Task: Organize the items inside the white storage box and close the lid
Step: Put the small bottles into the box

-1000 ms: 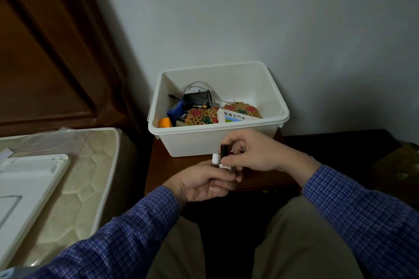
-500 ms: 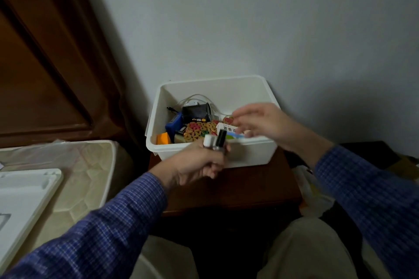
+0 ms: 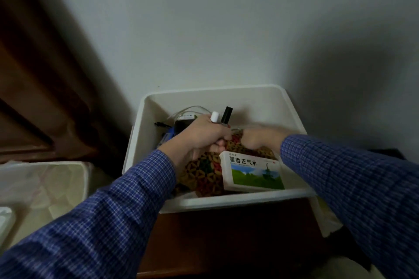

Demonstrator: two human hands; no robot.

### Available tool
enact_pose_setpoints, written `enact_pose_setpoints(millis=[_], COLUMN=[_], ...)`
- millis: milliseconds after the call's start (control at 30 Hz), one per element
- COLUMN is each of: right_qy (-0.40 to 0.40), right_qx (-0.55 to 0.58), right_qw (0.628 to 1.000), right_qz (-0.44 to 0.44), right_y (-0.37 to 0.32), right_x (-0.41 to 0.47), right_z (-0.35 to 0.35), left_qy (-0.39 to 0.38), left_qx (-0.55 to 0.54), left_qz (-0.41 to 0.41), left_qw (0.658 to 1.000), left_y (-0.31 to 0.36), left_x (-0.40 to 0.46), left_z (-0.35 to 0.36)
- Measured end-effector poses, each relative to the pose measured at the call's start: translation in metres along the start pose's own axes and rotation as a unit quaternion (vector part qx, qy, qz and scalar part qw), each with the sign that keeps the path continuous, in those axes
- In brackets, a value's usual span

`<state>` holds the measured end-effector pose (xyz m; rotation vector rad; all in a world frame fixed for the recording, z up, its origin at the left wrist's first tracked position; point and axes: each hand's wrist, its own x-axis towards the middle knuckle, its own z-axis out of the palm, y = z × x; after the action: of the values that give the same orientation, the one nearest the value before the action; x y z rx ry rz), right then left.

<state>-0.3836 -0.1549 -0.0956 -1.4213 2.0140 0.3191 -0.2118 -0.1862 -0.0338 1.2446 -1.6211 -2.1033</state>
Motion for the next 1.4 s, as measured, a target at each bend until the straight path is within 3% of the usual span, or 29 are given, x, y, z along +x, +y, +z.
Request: enact_pose_setpoints(millis=[67,333,500,833,933,1133,1233,1333,1400], right_qy=[-0.023,0.010,-0.036,0.011,0.008,0.025,0.055,0.078,0.027], right_qx=[0.005,-0.001,0.014,0.170,0.212,0.278,0.363,0.508,0.489], right_qw=[1.000,1.000,0.999,0.978,0.968,0.956,0.930,0.857,0.868], right_qz=[0.001,0.020,-0.036,-0.123,-0.136,-0.086,-0.012,-0.037,-0.080], right_y=[0.004,0.013,0.005,-0.014,-0.014,0.009,0.014,0.015,0.013], right_x=[0.010,0.013,-0.002,-0.028,-0.029,-0.031,-0.034,-0.040,-0.040], right_z=[0.012,-0.003,-0.003,0.020,0.017,0.011,0.000,-0.026,-0.039], left_qy=[-0.008,0.004,0.033,0.032,-0.020,-0.031,-0.040,-0.033,-0.038], left_qx=[-0.013,-0.074,-0.091,-0.029,-0.057,0.052,0.065,0.117,0.147], left_qz=[-0.007,-0.011,0.008,0.053,0.015,-0.041,-0.040,-0.019,-0.004], left_qw=[1.000,0.997,0.995,0.998,0.998,0.997,0.996,0.992,0.988], left_y=[0.000,-0.011,-0.010,-0.008,-0.002,-0.018,-0.026,-0.028,-0.029], left_x=[0.011,0.026,0.029,0.032,0.038,0.054,0.058,0.060,0.059], left_z=[-0.001,-0.023,-0.029,-0.022,-0.009,0.004,0.002,0.002,0.003])
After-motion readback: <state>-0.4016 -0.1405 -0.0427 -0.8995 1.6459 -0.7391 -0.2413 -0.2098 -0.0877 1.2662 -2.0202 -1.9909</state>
